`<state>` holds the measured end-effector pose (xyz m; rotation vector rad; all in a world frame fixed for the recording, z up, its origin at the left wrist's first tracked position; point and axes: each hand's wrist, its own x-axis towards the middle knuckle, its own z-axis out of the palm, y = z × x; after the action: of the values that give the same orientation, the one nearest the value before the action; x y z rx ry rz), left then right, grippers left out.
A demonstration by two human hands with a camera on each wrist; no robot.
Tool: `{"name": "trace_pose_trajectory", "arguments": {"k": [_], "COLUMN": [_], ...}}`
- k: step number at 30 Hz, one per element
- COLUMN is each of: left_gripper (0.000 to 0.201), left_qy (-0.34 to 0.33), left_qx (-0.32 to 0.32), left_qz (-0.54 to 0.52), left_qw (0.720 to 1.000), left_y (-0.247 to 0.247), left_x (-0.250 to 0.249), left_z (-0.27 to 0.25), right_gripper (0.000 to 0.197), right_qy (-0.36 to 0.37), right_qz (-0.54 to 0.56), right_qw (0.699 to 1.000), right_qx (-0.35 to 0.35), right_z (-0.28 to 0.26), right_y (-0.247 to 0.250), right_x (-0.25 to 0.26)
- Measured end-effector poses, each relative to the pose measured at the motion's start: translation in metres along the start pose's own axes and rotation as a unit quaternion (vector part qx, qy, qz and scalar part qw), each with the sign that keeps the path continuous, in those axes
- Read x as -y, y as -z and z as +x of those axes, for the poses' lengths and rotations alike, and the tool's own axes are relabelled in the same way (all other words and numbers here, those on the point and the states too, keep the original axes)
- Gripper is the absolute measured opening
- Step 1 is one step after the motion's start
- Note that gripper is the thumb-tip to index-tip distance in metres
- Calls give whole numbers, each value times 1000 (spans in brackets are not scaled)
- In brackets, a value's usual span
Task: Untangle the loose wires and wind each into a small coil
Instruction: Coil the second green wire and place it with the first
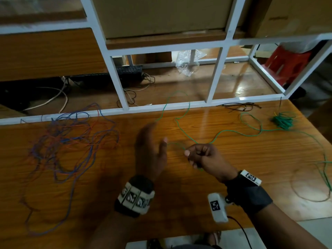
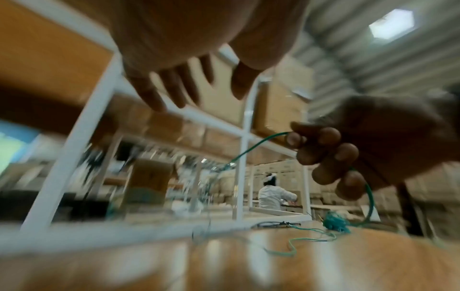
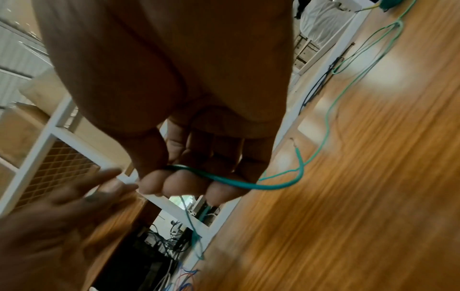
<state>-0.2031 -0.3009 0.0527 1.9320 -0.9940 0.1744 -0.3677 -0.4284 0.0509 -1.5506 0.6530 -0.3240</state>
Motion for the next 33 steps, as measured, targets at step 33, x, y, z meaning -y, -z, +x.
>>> {"name": "trace_pose_trajectory", "arguments": {"k": [33], "left_gripper": [22], "left_qy": [88], "left_qx": [339], "left_qz": [-175], "left_qw": [920], "left_y": [-32], "left_x": [-29], "left_z": [-4], "right_gripper": [42], "right_qy": [98], "right_qz": [385], "right_qw": [912], "right_qx": [100], "right_z": [-8], "right_y": [21], "right_x": [59]}}
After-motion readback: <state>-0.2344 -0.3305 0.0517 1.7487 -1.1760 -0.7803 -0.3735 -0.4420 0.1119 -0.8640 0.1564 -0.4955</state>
